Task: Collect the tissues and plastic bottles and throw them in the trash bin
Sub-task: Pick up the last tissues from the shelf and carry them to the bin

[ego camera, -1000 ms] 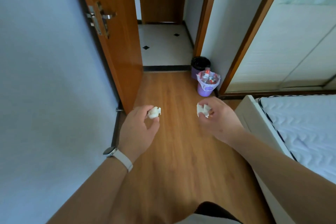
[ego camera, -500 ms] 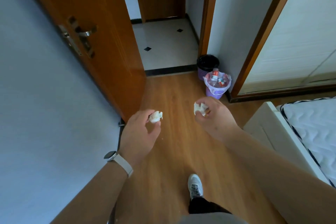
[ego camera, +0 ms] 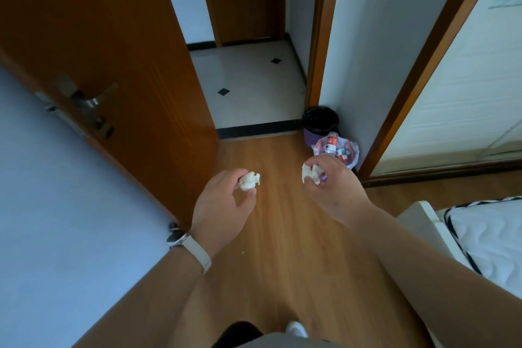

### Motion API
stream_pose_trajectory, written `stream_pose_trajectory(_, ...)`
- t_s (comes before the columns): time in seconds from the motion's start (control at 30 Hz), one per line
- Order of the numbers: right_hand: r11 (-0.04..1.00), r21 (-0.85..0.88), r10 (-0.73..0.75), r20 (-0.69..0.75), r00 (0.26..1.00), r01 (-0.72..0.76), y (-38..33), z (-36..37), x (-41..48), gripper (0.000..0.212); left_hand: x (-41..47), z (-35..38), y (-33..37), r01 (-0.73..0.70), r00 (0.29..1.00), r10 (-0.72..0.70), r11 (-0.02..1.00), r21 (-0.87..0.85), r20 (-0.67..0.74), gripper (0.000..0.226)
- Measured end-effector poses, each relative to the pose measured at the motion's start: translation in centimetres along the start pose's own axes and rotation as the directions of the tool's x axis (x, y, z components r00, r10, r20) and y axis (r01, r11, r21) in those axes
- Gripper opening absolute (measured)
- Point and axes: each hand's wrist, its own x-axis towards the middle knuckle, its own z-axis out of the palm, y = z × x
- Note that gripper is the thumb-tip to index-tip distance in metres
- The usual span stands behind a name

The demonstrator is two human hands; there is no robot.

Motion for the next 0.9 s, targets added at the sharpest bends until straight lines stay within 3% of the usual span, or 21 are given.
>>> stream_pose_trajectory(0.43,0.986,-0.131,0.104,-0.024,0.994,-0.107,0.2,3.6,17.5,0.035,20.0,2.4,-8.6,-0.041,0.995,0.050,0.994,-0.099,0.083,0.036)
stream_pose_trajectory(0.7,0.973,-0.197,0.091,-0.146,0.985,-0.119,-3.8,6.3,31.5,0.030,35.7,0.5,-15.1,-0.147,0.981,0.160,0.983,-0.109,0.112,0.039)
stream_pose_trajectory(0.9,0.952,-0.229,0.171,-0.149,0.974,-0.203,-2.9,7.3,37.4,0.029,42.9,1.0,-17.0,-0.197,0.967,0.222,0.964,-0.179,0.129,0.036)
